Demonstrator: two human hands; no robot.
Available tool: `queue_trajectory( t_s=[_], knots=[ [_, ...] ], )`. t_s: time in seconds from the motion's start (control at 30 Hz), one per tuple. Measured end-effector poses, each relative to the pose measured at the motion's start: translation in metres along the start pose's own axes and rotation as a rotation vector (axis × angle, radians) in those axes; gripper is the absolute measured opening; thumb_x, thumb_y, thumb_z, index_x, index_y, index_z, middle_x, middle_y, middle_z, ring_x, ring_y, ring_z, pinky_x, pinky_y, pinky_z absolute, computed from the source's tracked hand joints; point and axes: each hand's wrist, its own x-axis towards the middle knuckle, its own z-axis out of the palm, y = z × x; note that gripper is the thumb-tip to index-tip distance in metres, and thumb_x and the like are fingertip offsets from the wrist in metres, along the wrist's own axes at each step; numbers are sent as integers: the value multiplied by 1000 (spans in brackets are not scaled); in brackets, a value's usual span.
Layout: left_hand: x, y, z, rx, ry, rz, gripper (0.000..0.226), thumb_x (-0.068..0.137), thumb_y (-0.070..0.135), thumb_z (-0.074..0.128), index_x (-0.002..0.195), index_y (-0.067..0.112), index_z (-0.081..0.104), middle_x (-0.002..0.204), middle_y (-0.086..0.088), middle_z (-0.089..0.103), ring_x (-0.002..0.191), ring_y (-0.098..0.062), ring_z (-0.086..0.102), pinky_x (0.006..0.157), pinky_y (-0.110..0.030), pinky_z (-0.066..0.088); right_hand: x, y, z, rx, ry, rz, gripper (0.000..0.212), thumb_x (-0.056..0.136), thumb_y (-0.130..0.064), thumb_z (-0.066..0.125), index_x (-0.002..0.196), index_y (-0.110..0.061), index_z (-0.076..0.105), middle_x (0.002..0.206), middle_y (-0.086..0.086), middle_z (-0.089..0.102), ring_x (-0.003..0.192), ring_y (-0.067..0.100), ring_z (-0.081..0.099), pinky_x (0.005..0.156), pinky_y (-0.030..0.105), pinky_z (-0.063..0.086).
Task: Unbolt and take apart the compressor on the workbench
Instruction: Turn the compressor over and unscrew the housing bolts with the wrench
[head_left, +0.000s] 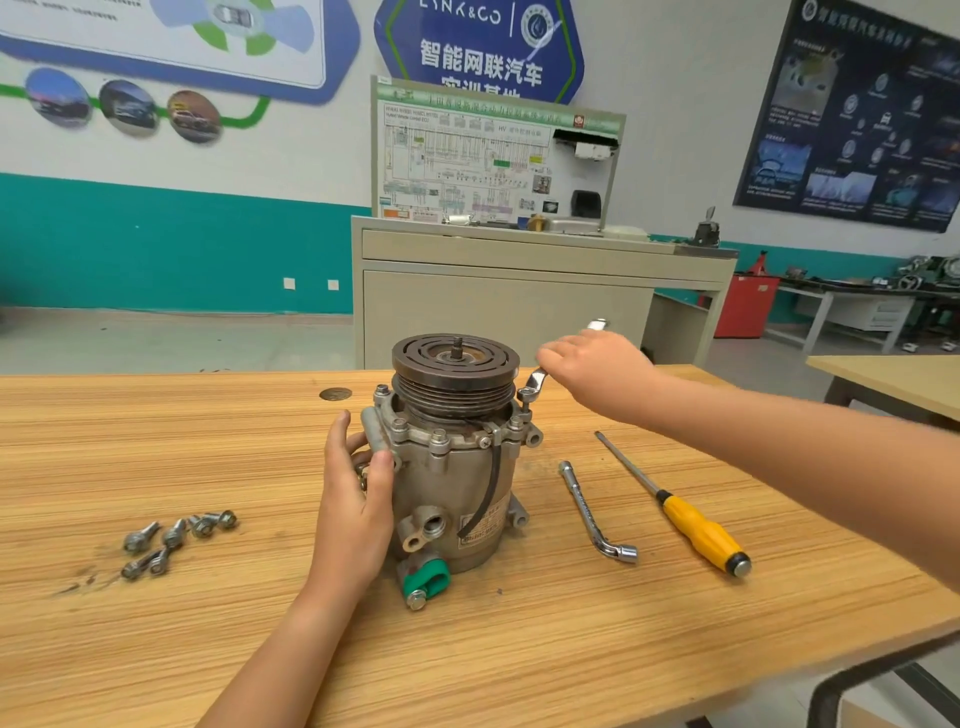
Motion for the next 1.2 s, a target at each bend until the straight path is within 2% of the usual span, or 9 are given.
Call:
queue_trajectory(
  t_s=[0.1, 0.23, 0.37, 0.47, 0.53, 0.77, 0.93, 1.03, 1.2],
  knots=[
    [1, -1, 0, 0, 4, -2, 71, 79, 59, 34, 145, 40, 15, 131, 13, 43, 117, -12, 50, 96, -36, 44, 12, -4, 14, 241, 188, -40, 34, 88, 7, 49, 120, 2, 57, 125, 18, 58, 111, 32, 58, 91, 42, 48],
    [2, -1, 0, 0, 15, -9, 70, 81, 55, 35, 146, 37, 16, 128, 13, 43, 116, -13, 51, 93, -32, 42, 22, -8, 18, 313, 155, 15, 42, 95, -3, 37, 136, -15, 44, 135, 3, 51, 119, 22, 52, 84, 36, 49],
    [1, 0, -2, 6, 15, -5, 64, 87, 47, 38, 146, 35, 16, 131, 9, 44, 117, -18, 51, 99, -45, 43, 12, -3, 13, 440, 223, 174, 39, 100, -16, 35, 138, -14, 39, 110, 12, 65, 98, 30, 61, 73, 39, 50],
    [0, 0, -2, 8, 12, -6, 63, 91, 46, 41, 147, 33, 15, 131, 8, 43, 118, -19, 51, 100, -47, 43, -9, -1, -3, 640, 348, 365, 37, 100, -23, 34, 135, -11, 38, 68, 5, 58, 67, 29, 57, 54, 31, 35],
    [0, -2, -1, 13, 14, -2, 54, 99, 34, 40, 147, 32, 15, 130, 7, 43, 119, -20, 50, 101, -47, 41, -23, -2, -16, 560, 266, 409, 33, 100, -21, 33, 131, -11, 38, 57, -5, 41, 53, 21, 44, 47, 30, 25],
    [1, -3, -1, 23, 9, -4, 54, 98, 35, 38, 147, 34, 14, 131, 8, 44, 118, -20, 51, 100, -47, 42, -50, -35, -56, 194, -205, 256, 30, 90, 1, 37, 118, -8, 45, 61, -2, 31, 52, 15, 32, 41, 26, 22],
    [-1, -3, -3, 36, 6, 22, 56, 96, 42, 38, 147, 35, 15, 130, 10, 42, 120, -19, 50, 99, -46, 44, -42, -40, -73, 10, -301, 167, 27, 91, -1, 44, 116, -7, 50, 73, 2, 46, 69, 21, 43, 44, 26, 29],
    [0, -2, -3, 48, 8, 32, 60, 93, 45, 36, 147, 33, 15, 129, 11, 41, 120, -17, 49, 98, -41, 43, -35, -45, -79, -64, -345, 109, 26, 91, 0, 48, 115, -8, 52, 69, 0, 36, 71, 20, 44, 49, 26, 35],
    [-1, -1, -3, 36, 1, 33, 66, 89, 53, 39, 147, 33, 14, 130, 12, 40, 120, -14, 47, 96, -34, 42, -39, -42, -75, -115, -327, 67, 22, 94, -3, 40, 110, -6, 53, 62, 0, 31, 49, 16, 33, 41, 24, 26]
  ],
)
